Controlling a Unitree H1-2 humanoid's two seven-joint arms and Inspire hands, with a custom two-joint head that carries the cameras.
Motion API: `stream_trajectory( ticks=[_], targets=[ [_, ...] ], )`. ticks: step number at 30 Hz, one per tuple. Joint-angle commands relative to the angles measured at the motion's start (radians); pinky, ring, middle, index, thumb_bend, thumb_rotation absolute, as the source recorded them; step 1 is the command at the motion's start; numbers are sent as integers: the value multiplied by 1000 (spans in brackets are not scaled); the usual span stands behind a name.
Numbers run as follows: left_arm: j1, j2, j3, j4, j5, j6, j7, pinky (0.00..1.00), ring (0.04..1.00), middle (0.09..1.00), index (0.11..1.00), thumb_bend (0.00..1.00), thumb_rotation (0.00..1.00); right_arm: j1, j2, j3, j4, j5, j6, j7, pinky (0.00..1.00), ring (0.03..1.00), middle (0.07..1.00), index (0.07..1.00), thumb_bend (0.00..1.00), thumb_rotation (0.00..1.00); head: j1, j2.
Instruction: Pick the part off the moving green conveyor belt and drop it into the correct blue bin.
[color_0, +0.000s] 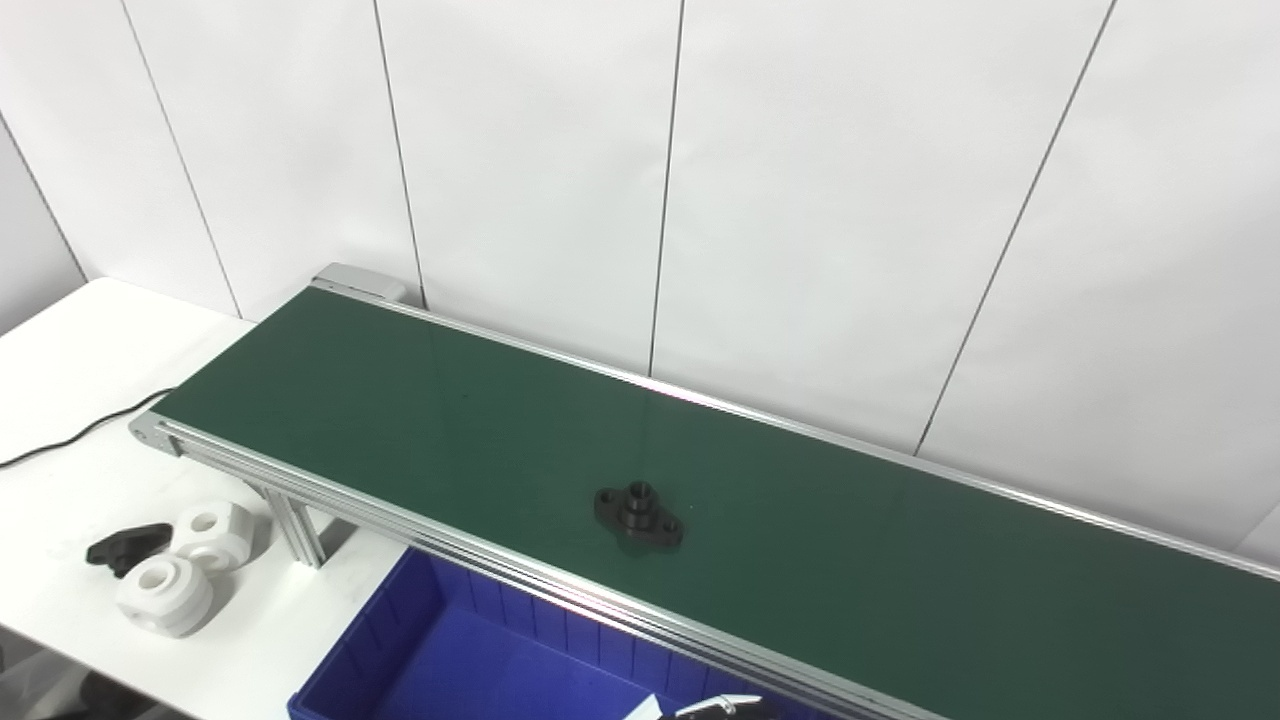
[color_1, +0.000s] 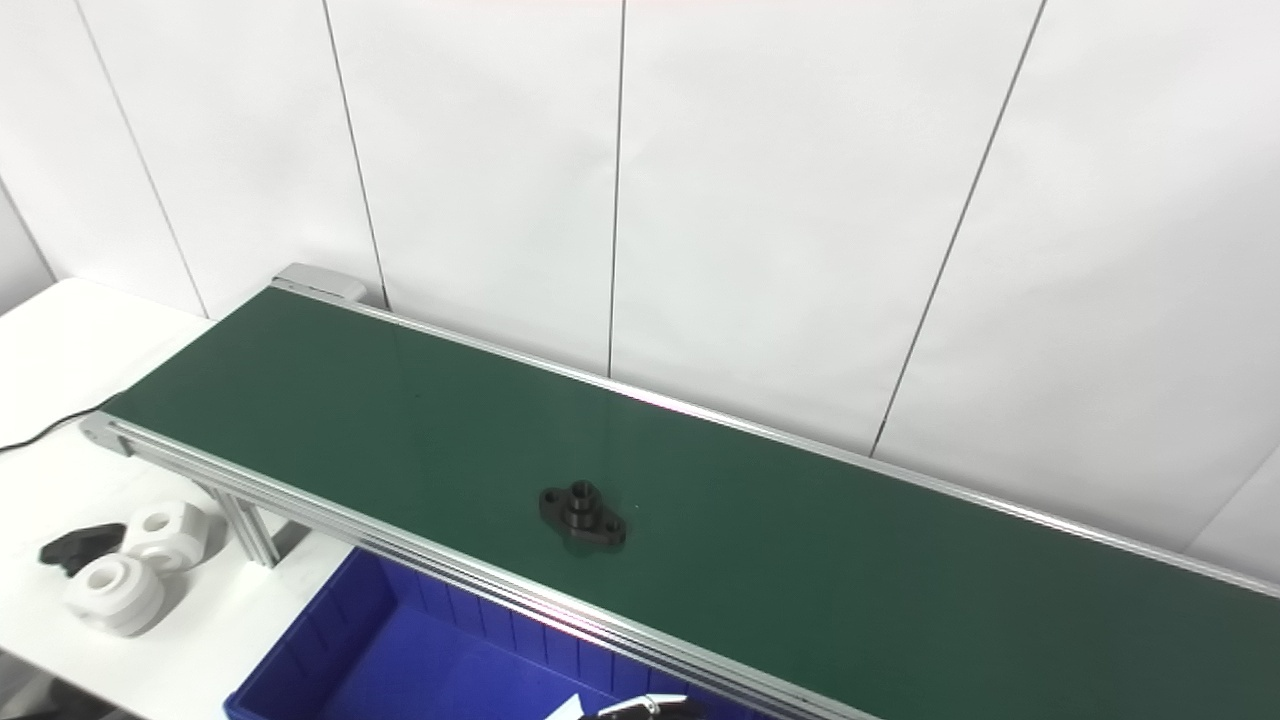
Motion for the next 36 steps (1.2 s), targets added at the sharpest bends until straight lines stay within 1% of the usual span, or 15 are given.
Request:
stream_trajectory(
  ticks=[1, 4, 8, 10, 14, 19, 22, 24, 25, 26, 27, 28, 29, 33, 36],
  targets=[
    [-19, -5, 3, -9, 7, -36, 21, 731, 813, 845, 843, 875, 233, -39, -8, -9, -56, -4, -63, -22, 957, 1000, 1000, 1000, 664, 385, -9, 4],
    [-22, -9, 1, -8, 7, -34, 24, 734, 818, 850, 845, 878, 238, -83, -11, -25, -119, -7, -48, -7, 967, 999, 1000, 1000, 667, 464, -17, 12],
    [-25, -11, -4, -13, -2, -32, 20, 738, 822, 853, 849, 881, 251, -161, -27, -34, -172, 7, 22, 31, 920, 936, 979, 991, 699, 492, -28, 24],
    [-25, -8, -6, -12, -5, -42, 18, 727, 810, 848, 851, 878, 251, -208, -23, -36, -215, -21, 114, 53, 862, 892, 939, 958, 726, 539, -46, 30],
    [-15, 10, -2, -37, -25, -28, 2, 727, 816, 855, 856, 878, 242, -325, -12, -22, -279, -104, 300, 99, 805, 825, 868, 919, 742, 525, -171, 61],
    [-6, 32, 5, -52, -49, -18, -16, 737, 833, 874, 876, 866, 247, -445, -20, 2, -268, -174, 410, 150, 700, 754, 817, 870, 781, 445, -274, 67],
    [-1, 44, 8, -62, -68, -16, -27, 750, 845, 888, 882, 858, 251, -515, -4, 20, -222, -207, 425, 148, 653, 718, 777, 832, 800, 369, -360, 88],
    [1, 55, 11, -69, -97, -16, -43, 765, 860, 901, 890, 845, 241, -543, 10, 30, -200, -225, 436, 142, 640, 707, 765, 821, 816, 351, -415, 100],
    [1, 63, 14, -74, -108, -15, -50, 772, 865, 905, 895, 839, 239, -563, 20, 38, -183, -245, 453, 141, 636, 705, 765, 819, 823, 349, -478, 114],
    [2, 69, 17, -78, -116, -14, -55, 782, 871, 909, 901, 831, 242, -577, 28, 45, -172, -260, 466, 140, 633, 705, 767, 818, 831, 353, -488, 115],
    [2, 79, 21, -83, -127, -13, -62, 783, 872, 910, 901, 831, 242, -596, 40, 55, -154, -282, 491, 142, 632, 705, 768, 818, 832, 353, -548, 123],
    [3, 85, 24, -87, -135, -13, -67, 803, 879, 919, 913, 808, 245, -609, 47, 61, -142, -296, 508, 143, 624, 707, 775, 821, 842, 357, -548, 123],
    [4, 94, 29, -95, -148, -7, -76, 805, 880, 920, 914, 806, 245, -628, 55, 73, -124, -316, 530, 147, 624, 707, 776, 821, 842, 357, -592, 146],
    [5, 118, 43, -108, -173, -16, -96, 836, 895, 935, 931, 787, 334, -681, 63, 111, -71, -380, 601, 164, 606, 717, 776, 838, 853, 416, -623, 172],
    [7, 132, 51, -123, -186, -1, -110, 869, 912, 937, 936, 791, 370, -714, 62, 129, -35, -390, 632, 180, 605, 714, 788, 834, 853, 408, -643, 200]
  ],
)
